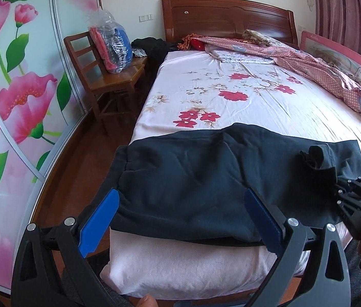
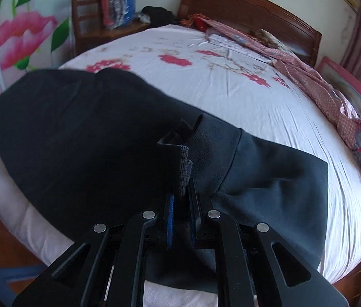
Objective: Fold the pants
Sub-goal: 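Lay the cuff over the waistband with the right gripper and release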
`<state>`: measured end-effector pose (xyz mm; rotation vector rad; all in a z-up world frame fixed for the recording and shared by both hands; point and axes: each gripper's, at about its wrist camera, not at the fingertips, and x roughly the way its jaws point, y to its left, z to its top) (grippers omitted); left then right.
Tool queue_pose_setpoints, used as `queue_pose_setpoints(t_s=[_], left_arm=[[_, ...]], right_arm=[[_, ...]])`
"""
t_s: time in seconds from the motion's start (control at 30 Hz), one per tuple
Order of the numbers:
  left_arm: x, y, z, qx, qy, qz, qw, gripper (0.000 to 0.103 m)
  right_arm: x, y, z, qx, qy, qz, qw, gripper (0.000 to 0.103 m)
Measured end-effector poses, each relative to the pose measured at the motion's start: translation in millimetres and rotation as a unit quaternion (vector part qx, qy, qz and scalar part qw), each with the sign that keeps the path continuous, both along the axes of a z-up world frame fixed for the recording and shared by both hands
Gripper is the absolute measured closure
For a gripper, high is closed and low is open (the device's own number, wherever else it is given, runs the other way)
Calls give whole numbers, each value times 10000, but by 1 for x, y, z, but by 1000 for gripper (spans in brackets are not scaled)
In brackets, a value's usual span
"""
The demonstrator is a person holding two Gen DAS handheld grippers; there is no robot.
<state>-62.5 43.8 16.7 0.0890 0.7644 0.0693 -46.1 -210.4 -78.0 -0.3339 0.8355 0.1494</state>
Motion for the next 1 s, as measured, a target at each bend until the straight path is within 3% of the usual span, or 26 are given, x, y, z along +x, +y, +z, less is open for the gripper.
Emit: queue_pose_setpoints(t_s=[0.23, 0.4, 0.43, 0.5, 0.6, 0.63, 0.7, 0.73, 0.87, 1.0], left_arm=[[2, -1, -8, -14, 3, -1, 10000, 4], [0, -6, -14, 83, 46, -61, 9999, 4], [-2, -7, -16, 119, 49, -79, 9999, 4], [-3, -9, -21, 134, 148, -104, 9997, 3], [-5, -13, -31, 153, 306, -170, 9993, 3], [-5, -16, -33, 193, 342, -225, 9990, 3], [-8, -20, -35, 294, 337, -290, 9986, 3], [-9, -22, -35, 333, 313, -341, 9984, 3], [-9, -19, -33, 408, 270, -286, 9984, 3], [-9, -3, -30, 385, 245, -11, 9990, 3]], right_arm=[[-13, 11, 10, -323, -245, 167, 9990, 94], [-8, 20, -10, -524, 90, 187, 9984, 93], [-10, 24, -15, -644, 92, 268, 9975, 90], [-17, 36, -20, -943, 28, 464, 9945, 67], [-24, 44, -18, -1258, -66, 504, 9908, 65], [-26, 42, -14, -1150, -27, 461, 9923, 64], [-33, 32, -1, -669, -21, 307, 9973, 34], [-37, 25, 6, -345, -34, 219, 9992, 29], [-55, -3, 27, 356, -111, -183, 9991, 27], [-63, -47, 46, 1047, -491, -902, 9892, 27]])
